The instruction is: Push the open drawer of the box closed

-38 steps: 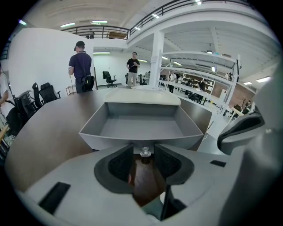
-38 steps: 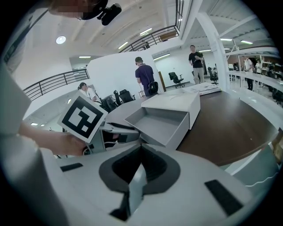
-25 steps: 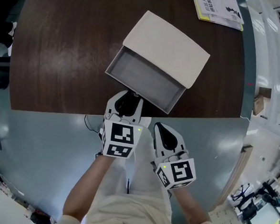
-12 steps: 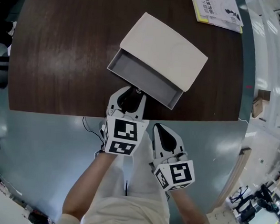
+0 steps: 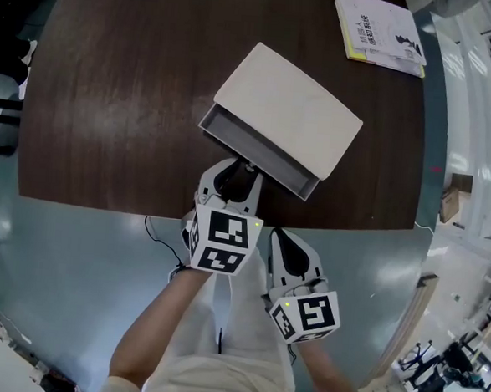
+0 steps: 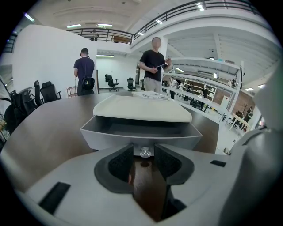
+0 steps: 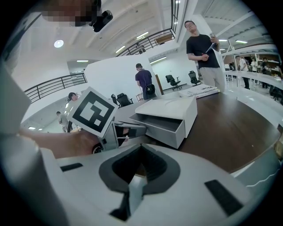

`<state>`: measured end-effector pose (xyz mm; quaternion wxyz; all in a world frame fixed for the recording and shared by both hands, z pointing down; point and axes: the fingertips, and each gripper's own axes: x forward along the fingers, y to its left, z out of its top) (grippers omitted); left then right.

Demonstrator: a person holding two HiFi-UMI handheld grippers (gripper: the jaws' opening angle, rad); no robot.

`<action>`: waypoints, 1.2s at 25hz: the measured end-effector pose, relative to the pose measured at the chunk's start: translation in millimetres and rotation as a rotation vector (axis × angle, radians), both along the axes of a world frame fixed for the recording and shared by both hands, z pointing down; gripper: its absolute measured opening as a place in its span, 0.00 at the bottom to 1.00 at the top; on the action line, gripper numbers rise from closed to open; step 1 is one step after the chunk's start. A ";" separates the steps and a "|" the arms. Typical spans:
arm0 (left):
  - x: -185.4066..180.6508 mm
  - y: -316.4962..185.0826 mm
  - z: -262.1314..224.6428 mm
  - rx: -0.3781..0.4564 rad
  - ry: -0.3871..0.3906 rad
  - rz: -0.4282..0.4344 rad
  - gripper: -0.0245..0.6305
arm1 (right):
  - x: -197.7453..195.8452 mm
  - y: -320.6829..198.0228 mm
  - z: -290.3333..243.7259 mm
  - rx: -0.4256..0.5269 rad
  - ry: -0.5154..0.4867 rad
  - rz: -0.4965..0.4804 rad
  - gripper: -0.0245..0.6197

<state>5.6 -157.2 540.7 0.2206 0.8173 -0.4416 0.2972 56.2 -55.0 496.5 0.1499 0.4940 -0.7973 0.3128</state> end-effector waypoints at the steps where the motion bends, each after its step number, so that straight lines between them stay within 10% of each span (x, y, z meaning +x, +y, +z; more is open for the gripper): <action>1: 0.9 -2.5 -0.3 0.001 -0.001 0.000 0.26 | 0.4 -1.7 -0.3 0.002 0.000 0.000 0.05; 30: 23.0 -43.8 2.1 0.015 0.031 0.012 0.26 | 18.2 -29.8 1.8 0.011 0.002 0.001 0.05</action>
